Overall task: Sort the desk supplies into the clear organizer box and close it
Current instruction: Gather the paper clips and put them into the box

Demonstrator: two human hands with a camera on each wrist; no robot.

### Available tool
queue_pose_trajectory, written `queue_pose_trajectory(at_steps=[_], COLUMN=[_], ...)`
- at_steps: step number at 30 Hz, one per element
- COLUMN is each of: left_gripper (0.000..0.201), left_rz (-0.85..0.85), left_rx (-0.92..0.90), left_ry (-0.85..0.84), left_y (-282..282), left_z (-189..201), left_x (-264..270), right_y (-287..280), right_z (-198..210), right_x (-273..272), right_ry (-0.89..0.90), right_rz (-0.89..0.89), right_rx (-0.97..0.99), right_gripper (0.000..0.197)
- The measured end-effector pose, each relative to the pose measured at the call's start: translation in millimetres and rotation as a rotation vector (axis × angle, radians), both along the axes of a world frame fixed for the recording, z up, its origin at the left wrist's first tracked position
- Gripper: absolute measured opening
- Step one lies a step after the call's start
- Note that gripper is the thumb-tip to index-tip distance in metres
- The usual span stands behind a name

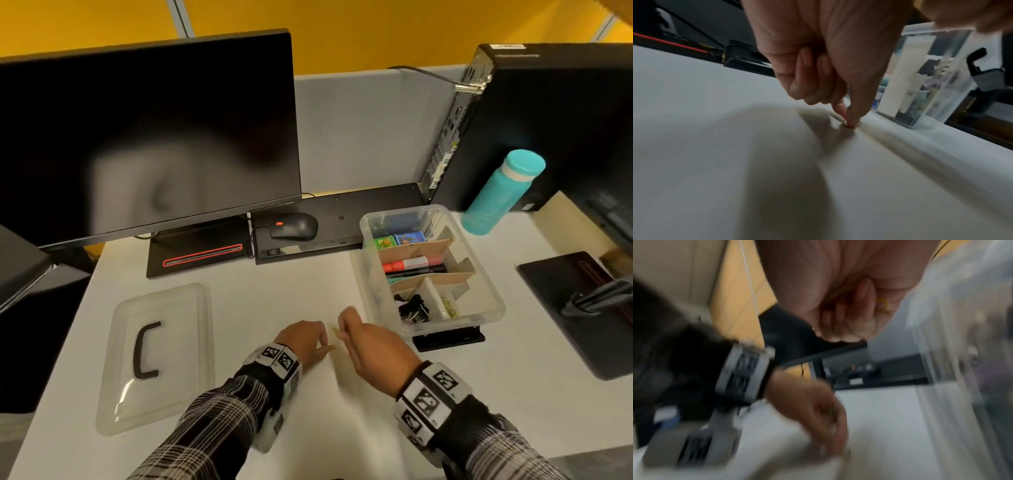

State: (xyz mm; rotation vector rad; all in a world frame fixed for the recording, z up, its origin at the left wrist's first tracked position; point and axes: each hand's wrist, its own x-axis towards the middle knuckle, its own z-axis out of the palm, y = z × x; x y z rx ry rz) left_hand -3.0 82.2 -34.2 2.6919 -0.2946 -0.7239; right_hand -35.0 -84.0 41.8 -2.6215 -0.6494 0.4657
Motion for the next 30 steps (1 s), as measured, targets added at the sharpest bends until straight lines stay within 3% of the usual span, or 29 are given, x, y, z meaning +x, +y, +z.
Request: queue_pose_trajectory(at_steps=[2, 5, 7, 11, 14, 19, 21, 24, 27, 30], left_gripper=[0.009, 0.007, 0.007, 0.010, 0.011, 0.010, 0.011, 0.011, 0.010, 0.010], left_rz=[0.033, 0.001, -0.012, 0.023, 0.072, 0.152, 0.191, 0.254, 0.287, 0.190], left_rx=[-0.017, 0.010, 0.028, 0.010, -0.061, -0.160, -0.183, -0.210, -0.264, -0.287], left_ry=[0.050, 0.080, 0.090, 0.104, 0.054, -0.028, -0.052, -0.118, -0.245, -0.314], left_y=[0.4, 0.1, -0.9, -2.7, -4.8, -8.1, -10.4, -16.3, -31.6, -68.3], left_z=[0.6, 2.2, 2.0, 6.2, 13.8, 25.3, 29.8, 43.8, 71.4, 108.0], left_x=[1.4, 1.8, 1.8, 3.5, 5.6, 7.6, 6.8, 7.9, 14.7, 22.4], right_y=[-13.5, -49.1, -75.7, -109.7, -124.2, -144.9, -145.2, -148.7, -161.7, -176.2], right_z=[29.4, 52.4, 51.2, 31.4, 16.3, 3.5, 8.3, 20.8, 24.4, 9.4], right_x=[8.2, 26.7, 38.3, 47.9, 47.4, 54.0, 56.1, 57.7, 60.9, 63.9], right_ry=[-0.142, -0.358, -0.456, -0.423, -0.319, -0.096, -0.001, -0.048, -0.312, -0.371], right_rz=[-0.131, -0.476, -0.600, -0.631, -0.519, -0.391, -0.319, -0.323, -0.437, -0.536], right_rx=[0.265, 0.630, 0.715, 0.592, 0.421, -0.051, -0.220, -0.149, 0.098, 0.125], right_gripper=[0.009, 0.013, 0.015, 0.010, 0.014, 0.010, 0.021, 0.022, 0.026, 0.039])
